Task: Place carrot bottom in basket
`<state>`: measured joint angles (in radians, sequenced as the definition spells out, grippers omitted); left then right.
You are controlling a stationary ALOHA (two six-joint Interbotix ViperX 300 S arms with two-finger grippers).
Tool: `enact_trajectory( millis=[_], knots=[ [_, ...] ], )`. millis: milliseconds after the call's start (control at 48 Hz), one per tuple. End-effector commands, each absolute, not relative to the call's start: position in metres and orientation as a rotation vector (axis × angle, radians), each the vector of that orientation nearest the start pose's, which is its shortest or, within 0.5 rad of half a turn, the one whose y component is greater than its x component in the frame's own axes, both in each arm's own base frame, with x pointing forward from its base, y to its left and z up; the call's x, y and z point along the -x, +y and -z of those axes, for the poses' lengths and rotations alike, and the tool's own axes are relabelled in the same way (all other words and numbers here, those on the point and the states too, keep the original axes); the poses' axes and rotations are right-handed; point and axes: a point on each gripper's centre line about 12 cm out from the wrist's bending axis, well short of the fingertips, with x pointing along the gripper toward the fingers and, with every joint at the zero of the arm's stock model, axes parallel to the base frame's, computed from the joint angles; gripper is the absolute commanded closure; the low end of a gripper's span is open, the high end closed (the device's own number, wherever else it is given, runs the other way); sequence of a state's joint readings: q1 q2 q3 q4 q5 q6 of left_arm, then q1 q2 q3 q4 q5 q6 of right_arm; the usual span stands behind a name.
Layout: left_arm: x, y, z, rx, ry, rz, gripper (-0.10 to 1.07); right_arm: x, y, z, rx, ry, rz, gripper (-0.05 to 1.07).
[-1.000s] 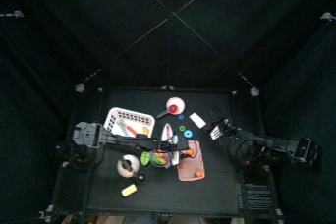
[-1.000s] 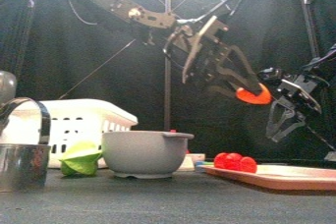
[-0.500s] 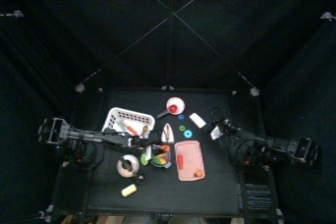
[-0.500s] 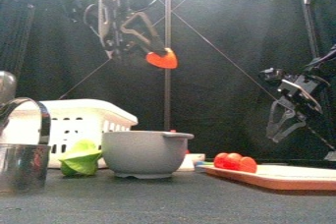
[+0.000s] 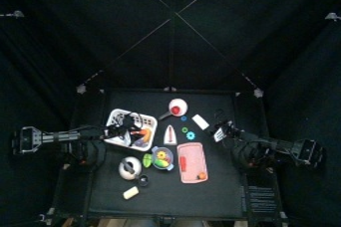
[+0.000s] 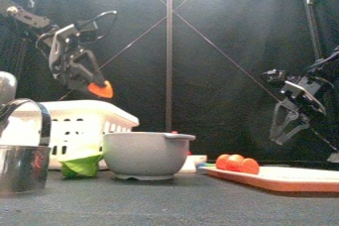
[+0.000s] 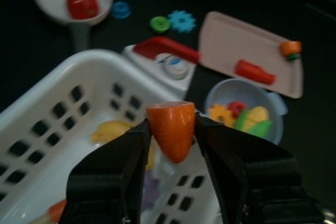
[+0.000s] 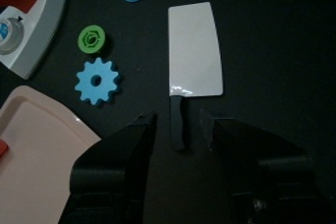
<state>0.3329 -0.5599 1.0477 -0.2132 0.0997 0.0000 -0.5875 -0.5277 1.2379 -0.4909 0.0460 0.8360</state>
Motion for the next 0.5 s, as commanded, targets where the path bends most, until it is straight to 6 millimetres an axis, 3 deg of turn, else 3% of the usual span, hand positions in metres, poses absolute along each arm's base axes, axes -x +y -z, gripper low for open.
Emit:
enact_trajectory(
  millis=[0,167,479],
  knots=[
    [-0.231,0.095,-0.197,0.309,0.565,-0.425,0.21,-0.18,-0.122,-0.144,-0.531,0.611,0.701,0.23],
    [-0.225,0.107,-0.184,0.323,0.581,-0.481,0.2,-0.18,-0.122,-0.145,-0.531,0.61,0.7,0.23],
    [-0.239,0.122,-0.155,0.337,0.645,-0.52,0.19,-0.18,-0.122,-0.144,-0.531,0.615,0.701,0.23]
  ],
)
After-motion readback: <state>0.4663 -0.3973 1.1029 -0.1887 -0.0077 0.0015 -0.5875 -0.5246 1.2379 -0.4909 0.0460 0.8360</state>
